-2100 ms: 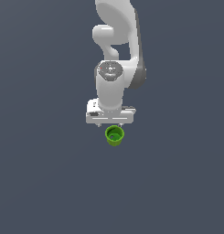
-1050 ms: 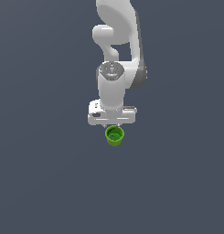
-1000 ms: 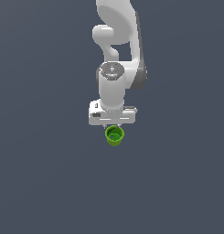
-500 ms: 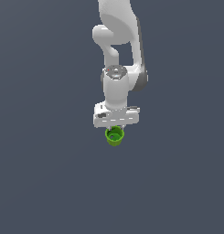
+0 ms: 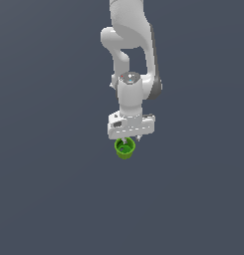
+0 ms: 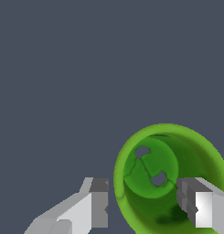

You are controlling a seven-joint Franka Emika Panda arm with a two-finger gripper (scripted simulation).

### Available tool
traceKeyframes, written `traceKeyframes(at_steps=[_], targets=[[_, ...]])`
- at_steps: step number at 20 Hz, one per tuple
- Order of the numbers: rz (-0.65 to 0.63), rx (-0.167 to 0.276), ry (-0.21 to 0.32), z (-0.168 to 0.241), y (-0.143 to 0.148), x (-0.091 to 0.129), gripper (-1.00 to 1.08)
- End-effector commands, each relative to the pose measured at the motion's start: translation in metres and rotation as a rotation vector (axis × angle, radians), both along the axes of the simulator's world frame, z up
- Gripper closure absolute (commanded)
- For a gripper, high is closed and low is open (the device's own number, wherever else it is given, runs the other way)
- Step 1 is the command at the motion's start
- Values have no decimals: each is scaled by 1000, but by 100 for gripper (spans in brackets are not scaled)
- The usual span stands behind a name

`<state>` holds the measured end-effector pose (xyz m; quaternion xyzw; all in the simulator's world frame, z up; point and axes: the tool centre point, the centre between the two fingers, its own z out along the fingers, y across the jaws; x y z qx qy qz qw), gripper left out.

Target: Pick up the object and move it to a goal position.

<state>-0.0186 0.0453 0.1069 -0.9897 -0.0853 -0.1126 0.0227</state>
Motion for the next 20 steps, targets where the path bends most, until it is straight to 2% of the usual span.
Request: traceKeyframes(at_steps=[1,9,20], targets=[[10,5,-25,-2,4,-2,-20],[27,14,-65,-5,12,-5,-20],[28,14,-67,-18,13,-2,-20]])
